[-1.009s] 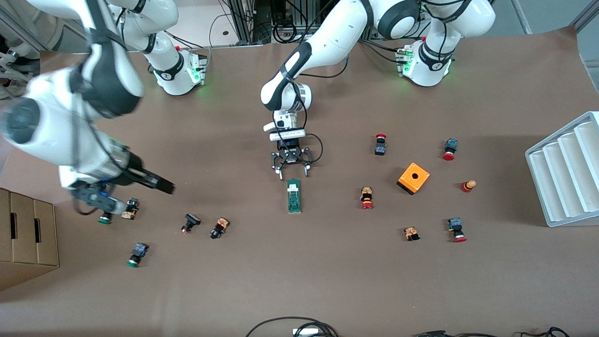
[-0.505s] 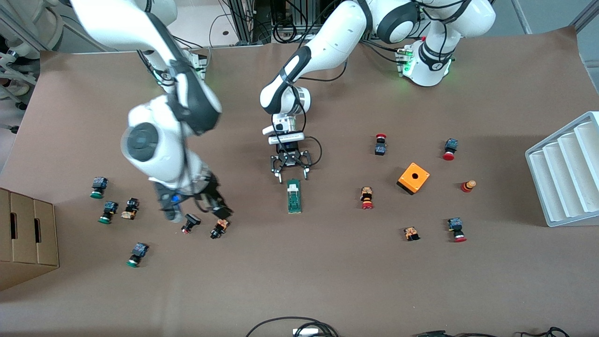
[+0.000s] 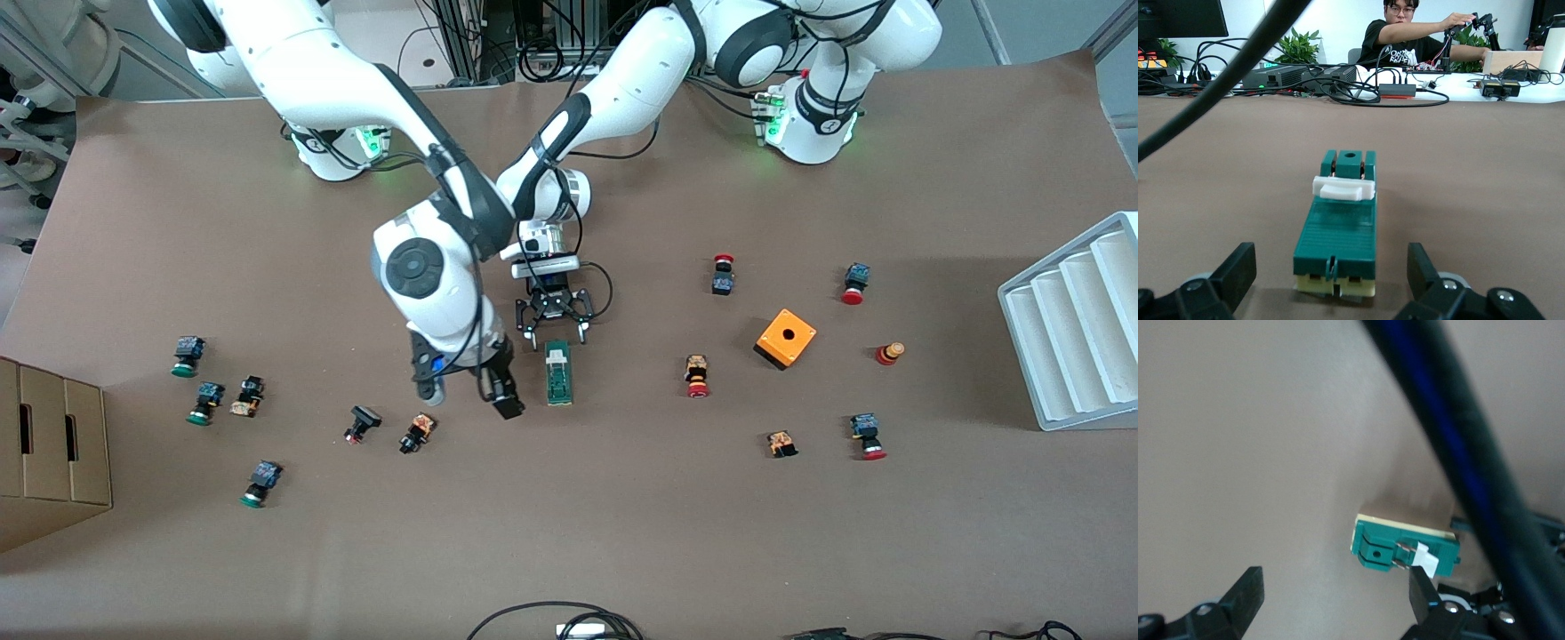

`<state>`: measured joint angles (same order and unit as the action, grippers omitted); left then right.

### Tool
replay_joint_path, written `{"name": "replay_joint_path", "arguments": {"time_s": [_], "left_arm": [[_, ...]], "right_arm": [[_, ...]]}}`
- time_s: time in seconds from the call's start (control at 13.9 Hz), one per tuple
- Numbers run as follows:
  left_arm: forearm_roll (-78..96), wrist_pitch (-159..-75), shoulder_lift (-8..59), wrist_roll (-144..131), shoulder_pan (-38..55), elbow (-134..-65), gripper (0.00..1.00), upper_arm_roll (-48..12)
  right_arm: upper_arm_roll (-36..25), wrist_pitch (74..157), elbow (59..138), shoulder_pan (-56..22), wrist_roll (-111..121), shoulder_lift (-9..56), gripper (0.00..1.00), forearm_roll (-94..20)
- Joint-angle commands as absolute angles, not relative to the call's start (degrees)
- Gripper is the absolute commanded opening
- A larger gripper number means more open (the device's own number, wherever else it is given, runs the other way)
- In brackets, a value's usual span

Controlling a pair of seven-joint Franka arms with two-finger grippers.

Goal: Close load switch with both arms
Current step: 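Grasp the white lever with the right gripper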

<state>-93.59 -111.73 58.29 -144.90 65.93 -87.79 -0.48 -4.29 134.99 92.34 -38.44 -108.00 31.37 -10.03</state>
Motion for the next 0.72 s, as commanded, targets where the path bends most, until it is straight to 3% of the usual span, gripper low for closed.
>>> {"name": "replay_joint_path", "arguments": {"time_s": [0.0,0.07,0.36,0.65], "left_arm": [[-96.4,-111.6,59.2,-144.7,65.2,-86.1,1.0,-0.5],[-96.7,-111.6,59.7,-144.8,65.2,-86.1,1.0,-0.5],[-96.8,-111.6,59.9,-144.8,65.0,-86.0,1.0,-0.5],[-96.8,-111.6,59.9,-144.6,65.0,-86.0,0.97,-0.5]], "right_arm": [[-2.5,136.8,92.8,-38.8,-112.0,31.8,0.93,-11.0],[-2.3,138.0,94.2,-38.8,-112.4,31.6,0.86,-10.9],[-2.2,141.7,96.7,-40.1,-113.5,32.4,0.76,-10.2],[-2.3,142.8,97.2,-41.0,-113.6,33.5,0.73,-10.0]]}}
